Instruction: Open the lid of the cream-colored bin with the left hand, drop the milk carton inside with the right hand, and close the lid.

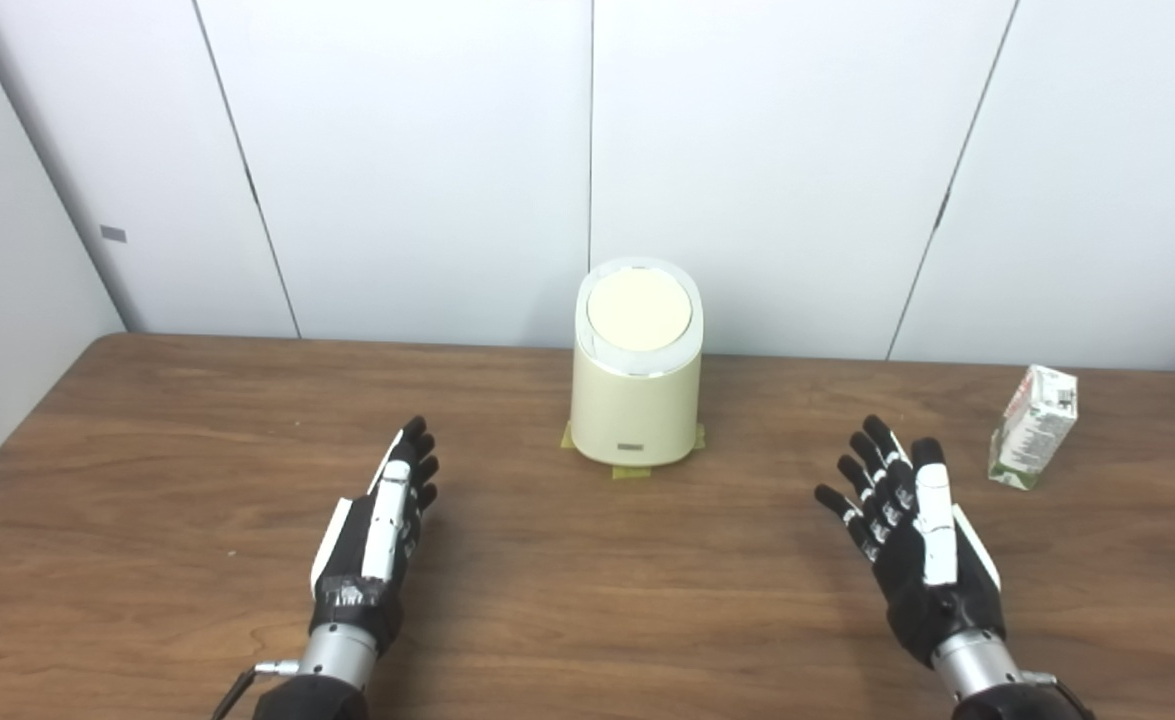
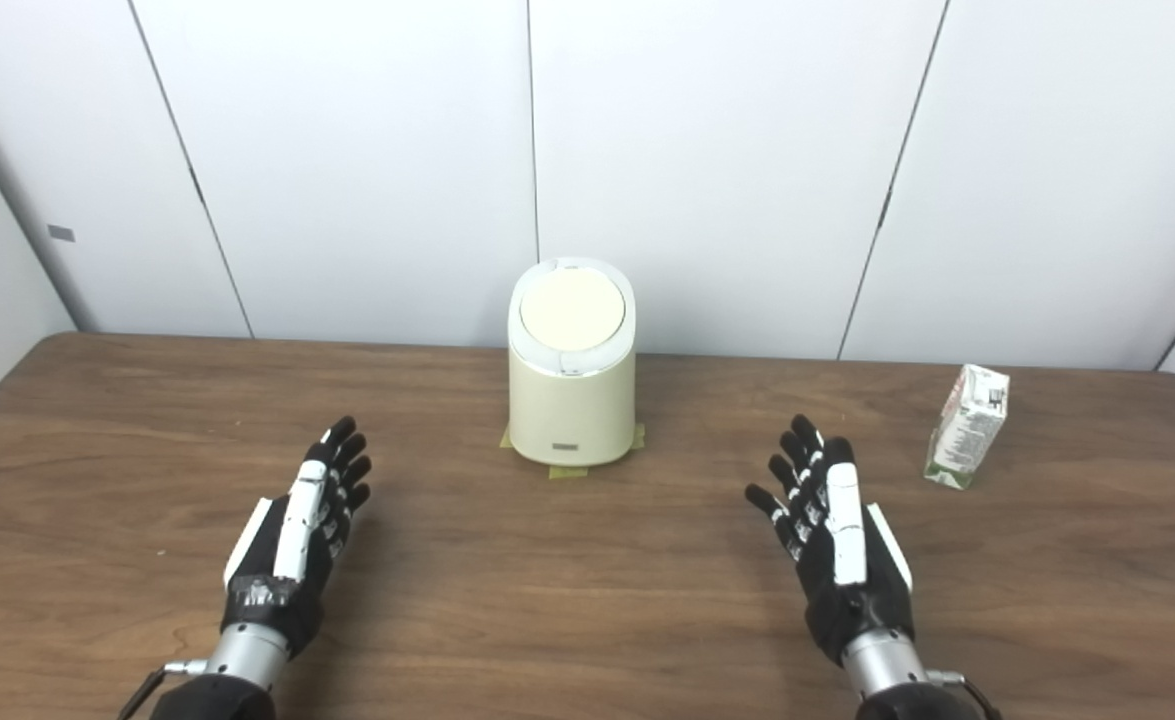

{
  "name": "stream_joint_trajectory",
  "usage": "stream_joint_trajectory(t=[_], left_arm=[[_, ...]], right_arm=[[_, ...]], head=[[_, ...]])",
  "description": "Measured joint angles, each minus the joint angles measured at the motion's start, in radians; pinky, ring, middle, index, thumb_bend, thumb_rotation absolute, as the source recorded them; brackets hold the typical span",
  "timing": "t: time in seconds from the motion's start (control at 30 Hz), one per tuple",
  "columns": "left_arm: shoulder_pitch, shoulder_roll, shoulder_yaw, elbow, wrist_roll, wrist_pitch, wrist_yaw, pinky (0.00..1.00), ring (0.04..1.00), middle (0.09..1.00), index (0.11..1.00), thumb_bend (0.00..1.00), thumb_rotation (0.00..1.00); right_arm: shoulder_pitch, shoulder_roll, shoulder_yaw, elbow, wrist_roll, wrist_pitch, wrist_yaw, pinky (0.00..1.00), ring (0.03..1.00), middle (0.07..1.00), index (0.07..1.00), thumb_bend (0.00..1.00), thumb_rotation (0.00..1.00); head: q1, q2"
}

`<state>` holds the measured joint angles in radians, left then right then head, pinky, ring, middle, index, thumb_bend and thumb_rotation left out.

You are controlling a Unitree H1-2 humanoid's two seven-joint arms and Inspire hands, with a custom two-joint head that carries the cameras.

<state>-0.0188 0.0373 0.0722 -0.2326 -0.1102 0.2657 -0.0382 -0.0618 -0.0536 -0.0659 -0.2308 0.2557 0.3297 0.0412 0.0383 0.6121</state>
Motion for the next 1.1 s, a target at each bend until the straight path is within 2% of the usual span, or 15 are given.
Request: stream_joint_trajectory(t=[0.6,0.83,0.9,0.97,1.03,1.07,1.1], left_arm=[[0.000,0.000,0.002,0.000,0.000,0.002,0.000,1.00,0.981,0.985,1.000,0.42,1.00],[0.000,0.001,-0.005,-0.016,-0.002,0.040,-0.002,1.00,0.986,0.994,1.000,0.43,0.98],[0.000,0.004,-0.013,-0.037,0.003,0.055,-0.002,1.00,0.991,0.999,1.000,0.44,0.89],[-0.002,0.005,-0.021,-0.061,0.012,0.077,-0.001,1.00,0.987,0.996,1.000,0.48,0.73],[-0.014,0.010,-0.037,-0.077,0.055,0.105,0.009,0.98,0.981,0.984,1.000,0.50,0.61],[-0.031,0.016,-0.047,-0.079,0.083,0.120,0.014,0.95,0.979,0.982,1.000,0.51,0.52],[-0.048,0.022,-0.052,-0.079,0.096,0.130,0.021,0.93,0.975,0.980,1.000,0.53,0.49]], right_arm=[[-0.001,0.001,0.001,-0.001,-0.001,0.000,0.000,0.89,0.983,0.993,0.977,0.63,1.00],[-0.001,0.001,0.001,-0.002,-0.002,0.001,0.000,0.89,0.983,0.996,0.981,0.64,1.00],[0.000,0.000,0.002,-0.003,-0.002,0.002,0.000,0.88,0.982,0.995,0.980,0.64,1.00],[0.001,0.000,0.001,-0.004,-0.002,0.002,0.000,0.88,0.984,0.997,0.984,0.65,1.00],[0.003,-0.003,0.001,-0.004,-0.001,0.001,0.003,0.88,0.985,0.997,0.985,0.64,1.00],[0.005,-0.005,0.001,-0.003,-0.001,0.001,0.005,0.89,0.985,0.997,0.985,0.64,1.00],[0.007,-0.006,0.001,-0.003,-0.001,0.001,0.009,0.88,0.984,0.996,0.985,0.64,1.00]], head=[[-0.003,0.006],[-0.002,0.000],[0.008,-0.014],[0.011,-0.018],[0.012,-0.026],[0.012,-0.032],[0.011,-0.038]])
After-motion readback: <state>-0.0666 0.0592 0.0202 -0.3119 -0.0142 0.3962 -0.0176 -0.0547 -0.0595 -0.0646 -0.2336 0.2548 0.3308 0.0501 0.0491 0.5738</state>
